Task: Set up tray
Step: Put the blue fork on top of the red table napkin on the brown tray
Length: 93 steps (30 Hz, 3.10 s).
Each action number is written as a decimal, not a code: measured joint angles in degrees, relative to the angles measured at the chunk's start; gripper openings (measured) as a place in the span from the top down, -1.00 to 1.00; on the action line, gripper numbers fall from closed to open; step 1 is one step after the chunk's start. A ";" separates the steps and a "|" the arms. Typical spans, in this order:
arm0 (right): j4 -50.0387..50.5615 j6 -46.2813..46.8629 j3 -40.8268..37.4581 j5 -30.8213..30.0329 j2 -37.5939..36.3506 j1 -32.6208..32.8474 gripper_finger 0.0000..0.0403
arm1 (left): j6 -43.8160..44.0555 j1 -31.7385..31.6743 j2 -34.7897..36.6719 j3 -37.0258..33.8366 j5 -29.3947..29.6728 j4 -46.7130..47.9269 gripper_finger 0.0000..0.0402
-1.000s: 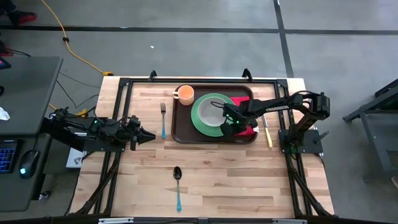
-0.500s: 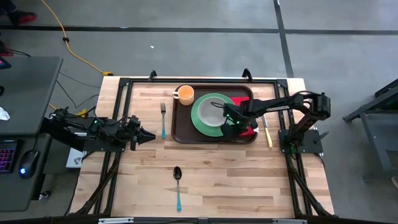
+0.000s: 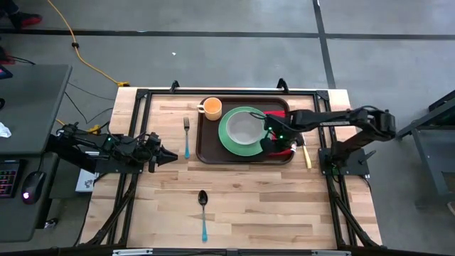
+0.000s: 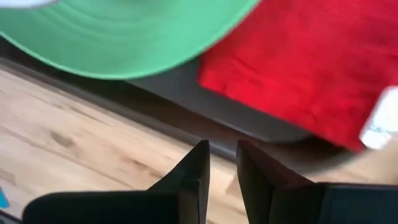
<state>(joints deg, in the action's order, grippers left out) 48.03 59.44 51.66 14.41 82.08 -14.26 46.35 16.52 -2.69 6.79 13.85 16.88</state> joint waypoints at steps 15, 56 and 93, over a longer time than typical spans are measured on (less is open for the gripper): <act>24.24 5.10 0.00 -5.27 -12.33 0.04 0.72 | -1.07 0.00 -0.01 0.00 -0.24 0.09 0.45; 22.94 -1.16 0.00 -21.72 -12.34 0.07 0.68 | 4.44 -0.01 -7.03 0.31 13.74 5.18 0.45; 23.13 -16.84 0.00 -38.23 -42.74 0.07 0.77 | 6.49 -0.01 -7.59 0.07 18.64 0.00 0.45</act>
<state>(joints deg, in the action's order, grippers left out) 71.16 42.60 51.66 -23.81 39.33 -14.20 52.84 16.51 -10.28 6.85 32.48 16.89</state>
